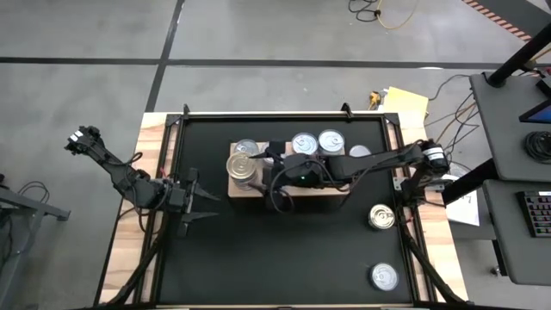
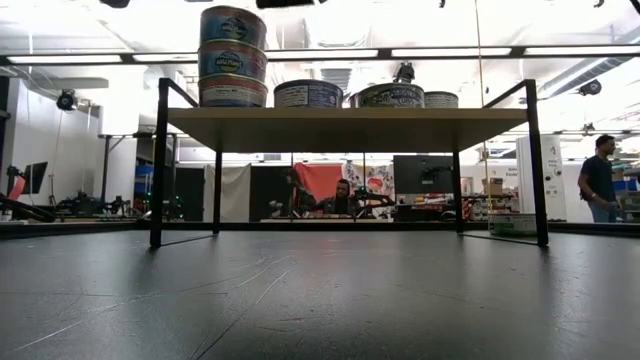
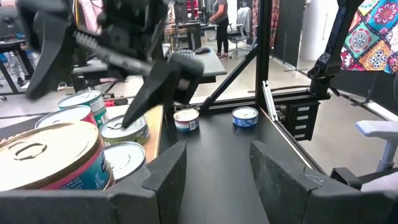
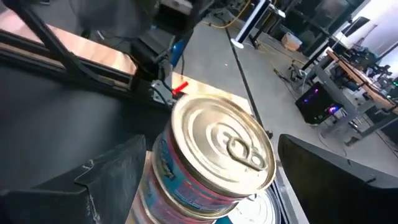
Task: Stack canned seafood by type on shelf
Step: Stack the green tuna can on the green tuna can
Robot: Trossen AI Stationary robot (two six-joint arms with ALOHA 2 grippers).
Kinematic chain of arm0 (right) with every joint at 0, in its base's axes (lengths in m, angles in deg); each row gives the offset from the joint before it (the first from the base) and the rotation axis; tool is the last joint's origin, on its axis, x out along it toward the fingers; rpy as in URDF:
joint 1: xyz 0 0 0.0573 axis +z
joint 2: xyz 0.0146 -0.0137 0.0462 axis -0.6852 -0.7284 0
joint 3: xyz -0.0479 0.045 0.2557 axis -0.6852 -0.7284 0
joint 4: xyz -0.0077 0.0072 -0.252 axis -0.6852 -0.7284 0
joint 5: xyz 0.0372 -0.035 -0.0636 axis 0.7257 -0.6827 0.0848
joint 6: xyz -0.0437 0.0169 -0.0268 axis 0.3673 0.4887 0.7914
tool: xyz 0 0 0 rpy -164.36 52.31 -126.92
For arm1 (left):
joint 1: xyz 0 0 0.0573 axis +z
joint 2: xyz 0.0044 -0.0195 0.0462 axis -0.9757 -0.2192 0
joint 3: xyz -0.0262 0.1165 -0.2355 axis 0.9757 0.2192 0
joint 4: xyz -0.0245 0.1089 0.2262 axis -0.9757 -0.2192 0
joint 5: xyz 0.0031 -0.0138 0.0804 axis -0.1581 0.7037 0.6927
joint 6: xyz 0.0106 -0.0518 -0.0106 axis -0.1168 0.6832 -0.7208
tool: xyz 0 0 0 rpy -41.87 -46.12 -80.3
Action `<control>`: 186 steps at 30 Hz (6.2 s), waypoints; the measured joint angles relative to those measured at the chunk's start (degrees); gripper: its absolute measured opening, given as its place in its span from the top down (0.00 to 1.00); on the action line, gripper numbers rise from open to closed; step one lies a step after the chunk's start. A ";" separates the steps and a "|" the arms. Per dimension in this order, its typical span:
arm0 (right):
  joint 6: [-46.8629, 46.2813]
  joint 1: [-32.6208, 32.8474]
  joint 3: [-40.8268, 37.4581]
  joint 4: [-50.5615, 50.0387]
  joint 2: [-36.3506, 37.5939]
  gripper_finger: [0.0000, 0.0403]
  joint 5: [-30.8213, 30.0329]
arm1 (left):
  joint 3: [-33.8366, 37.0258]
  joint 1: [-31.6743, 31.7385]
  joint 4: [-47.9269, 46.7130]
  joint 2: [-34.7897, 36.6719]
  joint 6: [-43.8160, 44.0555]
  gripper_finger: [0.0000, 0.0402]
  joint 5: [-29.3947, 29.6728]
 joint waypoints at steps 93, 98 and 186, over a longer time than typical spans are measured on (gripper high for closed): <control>-111.10 37.33 -30.74 -68.43 27.01 0.69 -0.82 | -25.35 -0.13 2.62 -40.52 10.42 0.60 6.33; -114.71 36.87 -32.11 -68.53 26.75 0.82 -6.71 | -25.35 -0.09 2.62 -40.33 10.52 0.60 12.19; -108.06 -20.03 -51.93 -62.02 49.30 0.97 -19.83 | -25.53 0.04 4.26 -40.50 9.99 0.60 13.57</control>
